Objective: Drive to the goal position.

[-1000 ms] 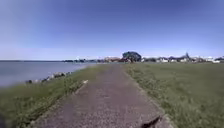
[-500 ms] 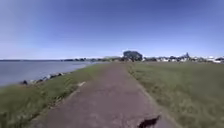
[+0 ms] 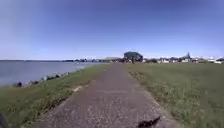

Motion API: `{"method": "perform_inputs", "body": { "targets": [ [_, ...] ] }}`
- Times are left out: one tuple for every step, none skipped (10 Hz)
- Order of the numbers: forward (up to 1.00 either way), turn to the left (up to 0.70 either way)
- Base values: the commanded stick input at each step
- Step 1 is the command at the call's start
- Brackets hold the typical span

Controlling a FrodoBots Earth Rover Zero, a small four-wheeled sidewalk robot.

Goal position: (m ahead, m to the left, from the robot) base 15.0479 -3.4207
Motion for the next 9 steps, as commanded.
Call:
{"method": "perform_inputs", "body": {
  "targets": [
    [0.70, 0.00],
    [0.70, 0.00],
    [0.70, 0.00],
    [0.70, -0.18],
    [0.70, 0.00],
    [0.70, 0.00],
    [0.70, 0.00],
    [0.70, 0.00],
    [0.70, 0.00]
  ]
}}
